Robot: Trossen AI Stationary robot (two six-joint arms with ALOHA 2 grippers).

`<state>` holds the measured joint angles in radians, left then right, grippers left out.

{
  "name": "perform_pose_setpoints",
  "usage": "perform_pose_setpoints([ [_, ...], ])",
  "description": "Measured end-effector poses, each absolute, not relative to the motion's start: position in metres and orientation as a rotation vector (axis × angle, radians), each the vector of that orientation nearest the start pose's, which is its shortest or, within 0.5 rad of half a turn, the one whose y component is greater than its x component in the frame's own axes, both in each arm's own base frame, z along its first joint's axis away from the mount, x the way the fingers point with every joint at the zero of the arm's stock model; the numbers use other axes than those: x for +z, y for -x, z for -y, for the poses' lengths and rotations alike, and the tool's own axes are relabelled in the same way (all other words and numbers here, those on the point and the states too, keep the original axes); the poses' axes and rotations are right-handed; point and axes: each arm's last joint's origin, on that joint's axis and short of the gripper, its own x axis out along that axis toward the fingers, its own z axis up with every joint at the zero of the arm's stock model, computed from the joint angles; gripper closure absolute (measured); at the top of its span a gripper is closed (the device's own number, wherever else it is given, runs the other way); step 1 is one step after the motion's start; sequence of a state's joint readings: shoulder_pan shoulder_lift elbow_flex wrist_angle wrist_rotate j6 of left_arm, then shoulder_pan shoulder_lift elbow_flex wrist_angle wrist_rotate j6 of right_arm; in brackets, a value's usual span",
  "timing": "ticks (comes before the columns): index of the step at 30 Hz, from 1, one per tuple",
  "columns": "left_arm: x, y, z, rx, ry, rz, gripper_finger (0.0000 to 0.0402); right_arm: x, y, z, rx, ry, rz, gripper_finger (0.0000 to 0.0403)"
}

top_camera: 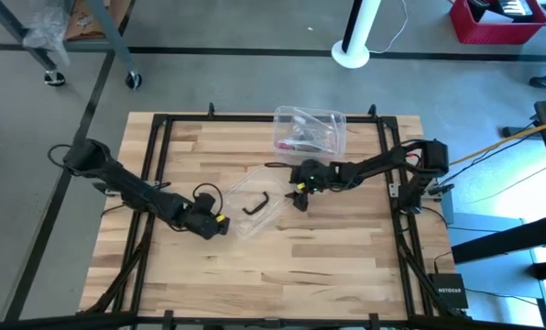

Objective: Roll bandage
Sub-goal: Close the transparent bin

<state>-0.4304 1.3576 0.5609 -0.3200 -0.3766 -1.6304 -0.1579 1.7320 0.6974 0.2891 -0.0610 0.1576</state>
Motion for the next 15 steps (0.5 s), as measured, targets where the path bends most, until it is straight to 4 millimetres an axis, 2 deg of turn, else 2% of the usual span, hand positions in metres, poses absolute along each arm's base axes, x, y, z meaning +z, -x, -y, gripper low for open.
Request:
perform_pose_setpoints([
  [6,0.127,-0.213,0.078,0.833,1.021,-0.735,0.0198,0.109,-0.314,0.047,-0.150,-0.344,-0.755,0.0128],
  [10,0.127,-0.215,0.073,0.850,0.954,-0.686,0.0198,0.107,-0.315,0.046,-0.085,-0.422,-0.760,0.0128],
  [15,0.128,-0.216,0.073,0.826,0.862,-0.637,0.0198,0.109,-0.315,0.037,-0.018,-0.440,-0.763,0.0128],
])
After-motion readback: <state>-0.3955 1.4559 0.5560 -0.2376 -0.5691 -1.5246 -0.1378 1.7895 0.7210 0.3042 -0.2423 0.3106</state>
